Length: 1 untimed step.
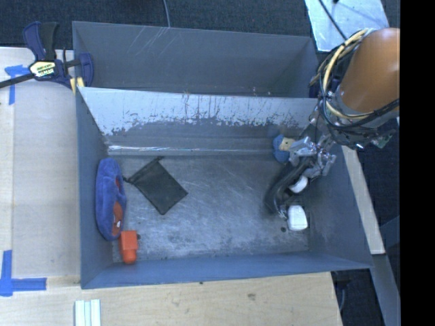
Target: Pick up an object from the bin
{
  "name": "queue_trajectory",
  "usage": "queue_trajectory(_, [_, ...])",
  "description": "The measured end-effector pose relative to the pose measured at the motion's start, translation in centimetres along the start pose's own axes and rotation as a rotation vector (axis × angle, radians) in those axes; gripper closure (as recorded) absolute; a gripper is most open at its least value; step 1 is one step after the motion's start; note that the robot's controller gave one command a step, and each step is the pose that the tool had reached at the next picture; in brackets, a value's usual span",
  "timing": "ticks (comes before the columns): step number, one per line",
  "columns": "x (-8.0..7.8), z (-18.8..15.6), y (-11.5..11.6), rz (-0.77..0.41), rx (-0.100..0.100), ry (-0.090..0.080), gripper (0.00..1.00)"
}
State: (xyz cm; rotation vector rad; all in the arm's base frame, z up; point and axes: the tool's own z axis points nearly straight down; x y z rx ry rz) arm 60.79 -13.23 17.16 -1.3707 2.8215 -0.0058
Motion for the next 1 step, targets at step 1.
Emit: queue_trajectory(1, [1.08, -10.46, 1.38, 0.024, 0.0, 0.0, 1.0])
